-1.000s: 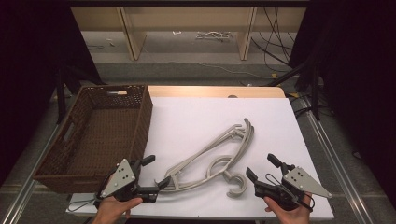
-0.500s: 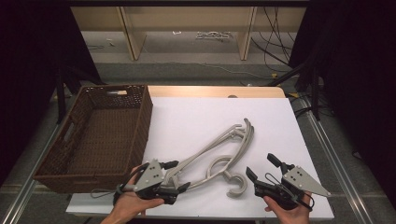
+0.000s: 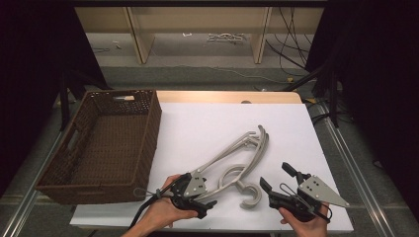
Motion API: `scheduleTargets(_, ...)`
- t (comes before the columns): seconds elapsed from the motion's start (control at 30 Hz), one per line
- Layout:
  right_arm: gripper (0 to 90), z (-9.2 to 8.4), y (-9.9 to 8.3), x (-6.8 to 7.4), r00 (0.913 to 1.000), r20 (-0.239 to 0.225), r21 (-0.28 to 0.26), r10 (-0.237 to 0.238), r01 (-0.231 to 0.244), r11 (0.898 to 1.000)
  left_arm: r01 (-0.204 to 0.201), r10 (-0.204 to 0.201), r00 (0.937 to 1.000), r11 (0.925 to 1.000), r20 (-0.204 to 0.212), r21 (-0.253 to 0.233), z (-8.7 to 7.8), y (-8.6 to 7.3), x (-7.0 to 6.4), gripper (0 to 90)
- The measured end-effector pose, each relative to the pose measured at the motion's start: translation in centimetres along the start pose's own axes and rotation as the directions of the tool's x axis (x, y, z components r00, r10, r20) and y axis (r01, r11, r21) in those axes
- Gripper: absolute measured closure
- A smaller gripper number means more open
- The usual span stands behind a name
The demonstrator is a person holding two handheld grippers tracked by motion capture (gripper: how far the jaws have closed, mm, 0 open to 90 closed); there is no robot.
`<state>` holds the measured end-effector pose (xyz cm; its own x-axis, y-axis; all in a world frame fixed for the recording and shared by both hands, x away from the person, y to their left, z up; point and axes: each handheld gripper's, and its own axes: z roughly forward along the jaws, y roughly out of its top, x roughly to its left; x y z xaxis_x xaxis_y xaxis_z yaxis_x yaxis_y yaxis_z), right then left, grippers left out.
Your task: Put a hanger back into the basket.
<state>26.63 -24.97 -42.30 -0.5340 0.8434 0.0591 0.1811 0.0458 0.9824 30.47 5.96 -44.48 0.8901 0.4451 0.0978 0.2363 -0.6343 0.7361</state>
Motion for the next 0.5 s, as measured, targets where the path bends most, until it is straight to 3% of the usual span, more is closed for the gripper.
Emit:
scheduleTargets(0.1, 16.4, -0.1, 0.0, -0.1, 0.9999, -0.016, 0.011, -0.001, 0.001, 1.0, -0.028, 0.029, 0.9996, 0.9987, -0.005, 0.042, 0.7, 0.5, 0.0, 28.7)
scheduleTargets(0.17, 16.5, -0.2, 0.1, -0.1, 0.9998, -0.017, 0.028, -0.001, 0.001, 1.0, -0.022, 0.021, 0.9998, 0.9983, 0.005, 0.054, 1.3, 0.6, -0.2, 31.2)
scheduleTargets(0.23, 16.6, -0.1, 0.0, 0.0, 0.9999, -0.017, 0.012, -0.002, 0.003, 1.0, -0.031, 0.031, 0.9995, 0.9953, 0.007, 0.091, 2.0, 0.8, -0.4, 33.9)
scheduleTargets(0.37, 16.7, -0.2, 0.1, 0.0, 0.9997, -0.022, 0.027, 0.0, 0.001, 1.0, -0.066, 0.066, 0.9978, 0.9903, 0.006, 0.122, 2.6, 1.0, -0.2, 37.8)
scheduleTargets(0.5, 17.2, -0.2, 0.1, -0.1, 0.9996, -0.027, 0.034, -0.003, 0.004, 0.999, -0.067, 0.066, 0.9978, 0.9866, 0.01, 0.149, 3.2, 1.3, 0.1, 44.7)
